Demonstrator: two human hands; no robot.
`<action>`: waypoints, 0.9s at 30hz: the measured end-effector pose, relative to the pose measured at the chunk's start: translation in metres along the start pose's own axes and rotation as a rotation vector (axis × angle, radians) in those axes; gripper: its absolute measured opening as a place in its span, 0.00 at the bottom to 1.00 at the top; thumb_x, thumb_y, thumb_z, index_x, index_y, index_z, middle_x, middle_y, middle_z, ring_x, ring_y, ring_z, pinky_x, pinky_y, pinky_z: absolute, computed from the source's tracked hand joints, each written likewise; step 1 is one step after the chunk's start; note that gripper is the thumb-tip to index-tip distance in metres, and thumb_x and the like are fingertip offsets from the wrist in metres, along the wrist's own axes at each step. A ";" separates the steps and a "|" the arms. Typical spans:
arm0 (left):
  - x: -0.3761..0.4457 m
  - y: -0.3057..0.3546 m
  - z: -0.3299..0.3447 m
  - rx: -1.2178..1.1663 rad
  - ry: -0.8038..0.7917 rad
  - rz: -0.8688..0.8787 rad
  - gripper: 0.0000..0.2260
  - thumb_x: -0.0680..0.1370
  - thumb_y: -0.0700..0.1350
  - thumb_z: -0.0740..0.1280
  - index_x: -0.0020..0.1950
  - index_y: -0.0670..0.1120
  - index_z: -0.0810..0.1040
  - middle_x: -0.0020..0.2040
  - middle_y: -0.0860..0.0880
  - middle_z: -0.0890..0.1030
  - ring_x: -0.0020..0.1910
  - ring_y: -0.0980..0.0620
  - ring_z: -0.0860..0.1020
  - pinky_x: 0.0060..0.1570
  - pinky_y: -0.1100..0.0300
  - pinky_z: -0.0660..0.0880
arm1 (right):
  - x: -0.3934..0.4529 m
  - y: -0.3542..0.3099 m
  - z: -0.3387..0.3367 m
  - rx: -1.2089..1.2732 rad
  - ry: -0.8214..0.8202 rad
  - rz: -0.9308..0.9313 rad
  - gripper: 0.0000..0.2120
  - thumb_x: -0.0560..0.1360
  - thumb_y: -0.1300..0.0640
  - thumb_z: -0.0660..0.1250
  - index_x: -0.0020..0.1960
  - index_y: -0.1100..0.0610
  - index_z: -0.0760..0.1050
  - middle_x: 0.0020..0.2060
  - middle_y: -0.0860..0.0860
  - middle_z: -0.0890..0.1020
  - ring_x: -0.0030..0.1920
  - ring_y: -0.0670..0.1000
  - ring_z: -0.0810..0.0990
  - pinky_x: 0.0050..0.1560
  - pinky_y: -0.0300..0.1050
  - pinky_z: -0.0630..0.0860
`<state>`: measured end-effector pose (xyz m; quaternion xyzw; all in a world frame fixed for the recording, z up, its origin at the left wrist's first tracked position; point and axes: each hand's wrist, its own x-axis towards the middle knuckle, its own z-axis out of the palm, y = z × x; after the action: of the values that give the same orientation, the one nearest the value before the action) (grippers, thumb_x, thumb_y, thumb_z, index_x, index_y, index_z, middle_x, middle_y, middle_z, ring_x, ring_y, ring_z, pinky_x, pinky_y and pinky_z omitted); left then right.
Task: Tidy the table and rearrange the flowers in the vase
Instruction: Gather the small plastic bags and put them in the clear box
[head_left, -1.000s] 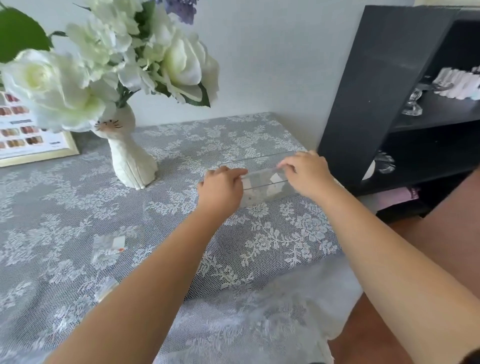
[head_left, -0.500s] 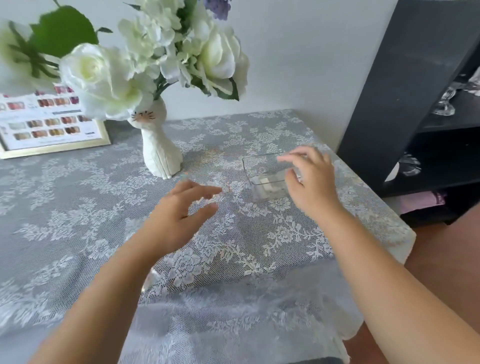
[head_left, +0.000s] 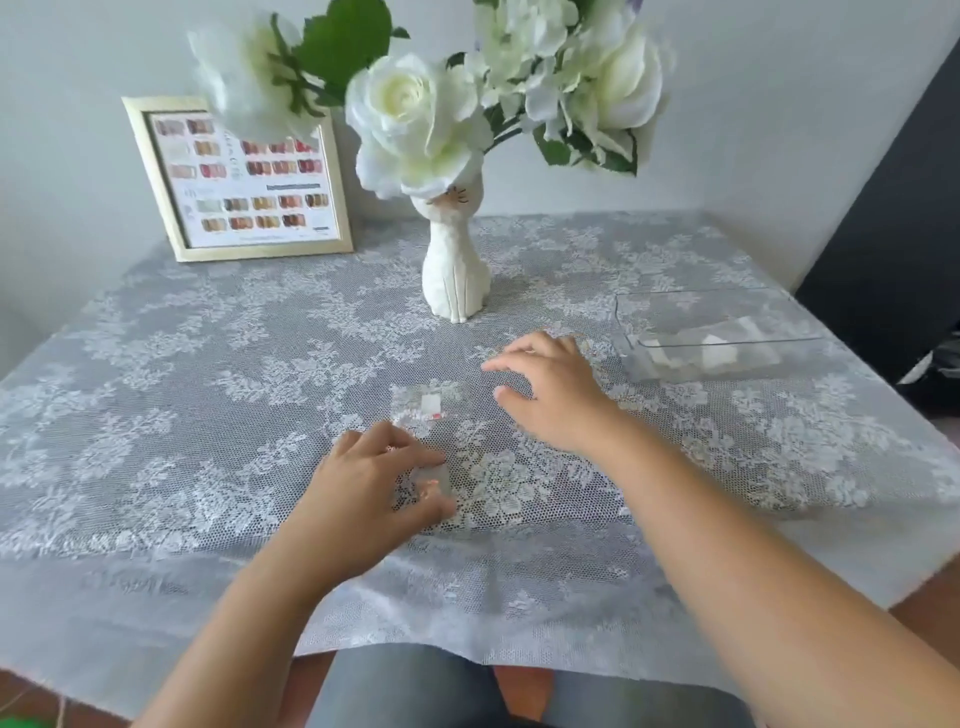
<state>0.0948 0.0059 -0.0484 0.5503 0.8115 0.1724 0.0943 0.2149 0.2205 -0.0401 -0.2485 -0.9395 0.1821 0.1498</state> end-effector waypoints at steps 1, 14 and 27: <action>-0.002 -0.001 0.000 -0.016 0.009 0.003 0.26 0.68 0.74 0.59 0.60 0.64 0.76 0.56 0.63 0.71 0.56 0.56 0.67 0.58 0.56 0.70 | 0.003 -0.005 0.006 -0.017 -0.045 0.002 0.19 0.77 0.45 0.62 0.67 0.43 0.72 0.64 0.47 0.71 0.63 0.53 0.64 0.56 0.47 0.60; -0.013 -0.010 -0.002 -0.615 0.332 -0.165 0.05 0.74 0.48 0.73 0.48 0.56 0.82 0.29 0.58 0.78 0.23 0.61 0.72 0.25 0.72 0.66 | 0.026 -0.036 0.045 -0.122 -0.187 0.082 0.26 0.71 0.34 0.61 0.66 0.41 0.68 0.69 0.49 0.65 0.68 0.56 0.60 0.64 0.56 0.61; -0.004 -0.017 0.003 -0.608 0.357 -0.185 0.06 0.74 0.44 0.74 0.44 0.56 0.83 0.45 0.57 0.82 0.45 0.65 0.80 0.38 0.73 0.74 | 0.031 -0.044 0.027 0.349 -0.296 0.266 0.21 0.68 0.54 0.76 0.59 0.52 0.76 0.46 0.48 0.80 0.46 0.49 0.80 0.50 0.49 0.78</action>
<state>0.0826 -0.0029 -0.0581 0.3826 0.7732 0.4899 0.1258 0.1611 0.1940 -0.0396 -0.3108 -0.8646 0.3939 0.0262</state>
